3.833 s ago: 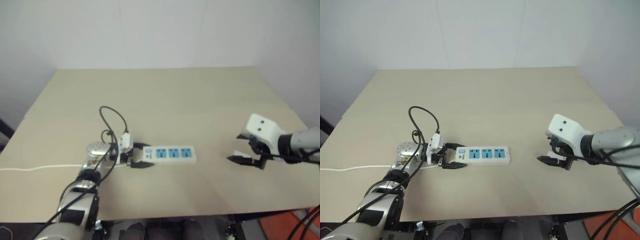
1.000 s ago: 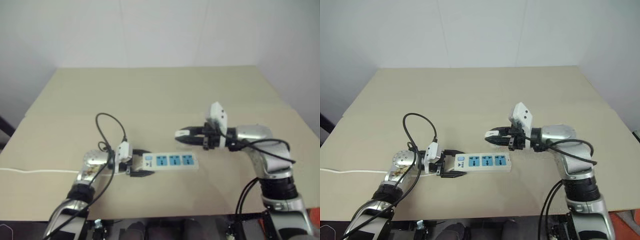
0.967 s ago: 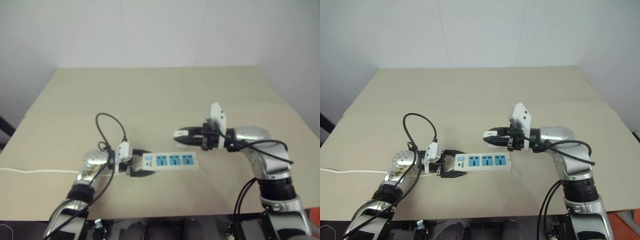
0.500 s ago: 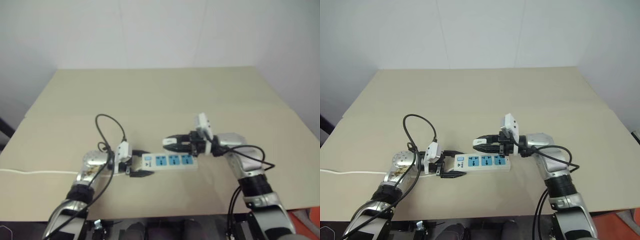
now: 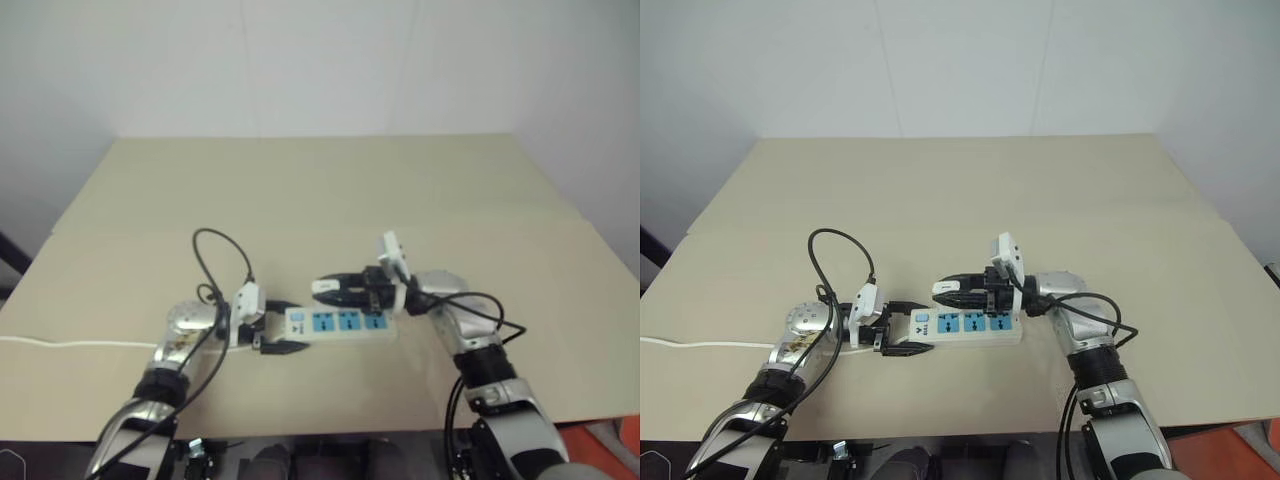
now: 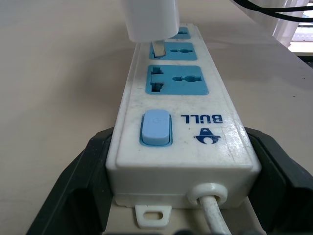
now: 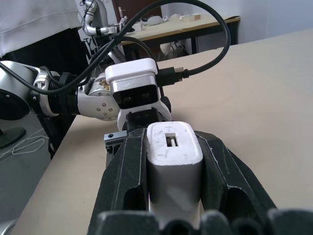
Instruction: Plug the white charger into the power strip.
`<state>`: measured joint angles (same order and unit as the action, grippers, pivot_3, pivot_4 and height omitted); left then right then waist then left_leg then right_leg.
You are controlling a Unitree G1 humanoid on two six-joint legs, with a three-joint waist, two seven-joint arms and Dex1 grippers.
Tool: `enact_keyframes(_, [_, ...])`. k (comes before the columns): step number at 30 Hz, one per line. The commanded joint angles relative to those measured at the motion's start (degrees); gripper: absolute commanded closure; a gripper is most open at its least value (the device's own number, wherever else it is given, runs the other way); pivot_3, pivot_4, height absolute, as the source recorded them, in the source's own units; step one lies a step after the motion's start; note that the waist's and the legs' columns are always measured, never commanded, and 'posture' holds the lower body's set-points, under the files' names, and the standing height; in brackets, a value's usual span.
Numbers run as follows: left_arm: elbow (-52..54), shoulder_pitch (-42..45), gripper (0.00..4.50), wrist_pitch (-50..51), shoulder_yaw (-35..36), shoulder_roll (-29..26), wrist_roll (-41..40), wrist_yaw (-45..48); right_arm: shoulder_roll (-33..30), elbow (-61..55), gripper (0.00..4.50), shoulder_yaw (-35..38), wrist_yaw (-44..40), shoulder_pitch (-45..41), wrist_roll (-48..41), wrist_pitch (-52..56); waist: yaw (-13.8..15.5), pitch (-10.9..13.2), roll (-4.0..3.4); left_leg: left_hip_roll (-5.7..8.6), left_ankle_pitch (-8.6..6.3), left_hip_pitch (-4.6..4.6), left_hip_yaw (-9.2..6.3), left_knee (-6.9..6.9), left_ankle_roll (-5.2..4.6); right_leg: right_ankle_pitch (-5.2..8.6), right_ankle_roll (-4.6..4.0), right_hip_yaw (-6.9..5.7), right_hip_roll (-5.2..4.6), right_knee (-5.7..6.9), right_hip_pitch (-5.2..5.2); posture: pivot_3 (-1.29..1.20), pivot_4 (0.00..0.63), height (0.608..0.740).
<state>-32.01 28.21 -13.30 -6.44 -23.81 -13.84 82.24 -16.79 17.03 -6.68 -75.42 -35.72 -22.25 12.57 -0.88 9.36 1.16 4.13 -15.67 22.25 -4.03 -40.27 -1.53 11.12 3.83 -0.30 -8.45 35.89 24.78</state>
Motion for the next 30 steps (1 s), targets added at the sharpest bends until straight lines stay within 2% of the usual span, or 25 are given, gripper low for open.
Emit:
enact_keyframes(1, [0.9,-0.2,1.21,0.7,-0.9,0.3,0.0,0.2,0.4,-0.2,3.38,0.2,-0.7,-0.6,-0.6,-1.9,0.0,0.0,0.0,0.0,0.0,0.0,0.0,0.0,0.0,0.0,0.0,0.0,0.0,0.0,0.0,0.0,0.15,0.74])
enact_keyframes(18, [0.4,0.4,1.21,0.5,-0.8,0.1,0.3,0.1,1.9,5.4,3.38,-1.3,-0.8,-2.7,1.6,-5.4,0.0,0.0,-0.01,0.0,0.0,0.0,0.0,0.0,0.0,0.0,0.0,0.0,0.0,0.0,0.0,0.0,0.15,0.74])
enact_keyframes(30, [0.5,0.4,1.21,0.5,-0.7,-0.1,0.2,-0.1,0.1,7.1,3.38,-1.0,-1.9,-1.4,2.3,-6.9,0.1,0.0,-0.01,0.01,0.0,0.0,0.0,0.03,0.0,0.0,0.0,0.01,0.0,-0.01,0.0,0.0,0.15,0.74])
